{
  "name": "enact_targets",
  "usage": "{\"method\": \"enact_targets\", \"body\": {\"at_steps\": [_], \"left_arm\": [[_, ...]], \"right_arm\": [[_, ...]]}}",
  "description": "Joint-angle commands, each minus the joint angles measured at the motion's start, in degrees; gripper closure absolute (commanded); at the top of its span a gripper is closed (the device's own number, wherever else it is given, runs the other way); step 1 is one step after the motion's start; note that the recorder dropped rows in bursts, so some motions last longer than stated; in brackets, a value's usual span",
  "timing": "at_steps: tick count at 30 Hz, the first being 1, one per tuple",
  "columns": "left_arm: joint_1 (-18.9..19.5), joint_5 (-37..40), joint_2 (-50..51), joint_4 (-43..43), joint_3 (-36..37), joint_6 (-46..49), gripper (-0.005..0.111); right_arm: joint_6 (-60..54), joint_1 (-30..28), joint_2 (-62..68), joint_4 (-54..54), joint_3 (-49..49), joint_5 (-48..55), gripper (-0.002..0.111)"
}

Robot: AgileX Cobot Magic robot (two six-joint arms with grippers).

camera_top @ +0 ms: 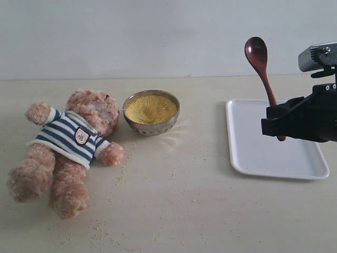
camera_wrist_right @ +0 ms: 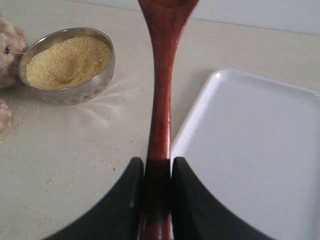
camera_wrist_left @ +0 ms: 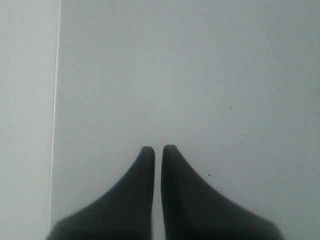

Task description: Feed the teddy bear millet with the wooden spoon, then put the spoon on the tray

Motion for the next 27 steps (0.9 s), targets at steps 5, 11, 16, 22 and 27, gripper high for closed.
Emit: {"method": "enact_targets", "body": {"at_steps": [5, 11, 16, 22, 27], "left_arm": [[-0.78, 6.79, -13.27, 1.07, 14.31, 4.61, 0.102], [-0.78, 9.47, -27.38, -1.69, 28.23, 4.15, 0.102], [-0.78, 15.41, -40.87, -3.81, 36.19, 2.13, 0.102], [-0.78, 15.11, -45.04, -12.73, 44.42, -1.01, 0.102], [-0.56, 15.35, -43.63, -13.15, 52.55, -1.01, 0.102]], "right_arm": [[0.26, -0.09, -0.24, -0.11, 0.14, -0.31, 0.109], [0.26, -0.09, -0.24, -0.11, 0.14, -0.43, 0.109], [0.26, -0.09, -0.24, -0.11, 0.14, -1.22, 0.109], [0.26, -0.09, -0.24, -0.25, 0.14, -0.79, 0.109], [0.26, -0.09, -0.24, -0.25, 0.14, -0.44, 0.109]]}}
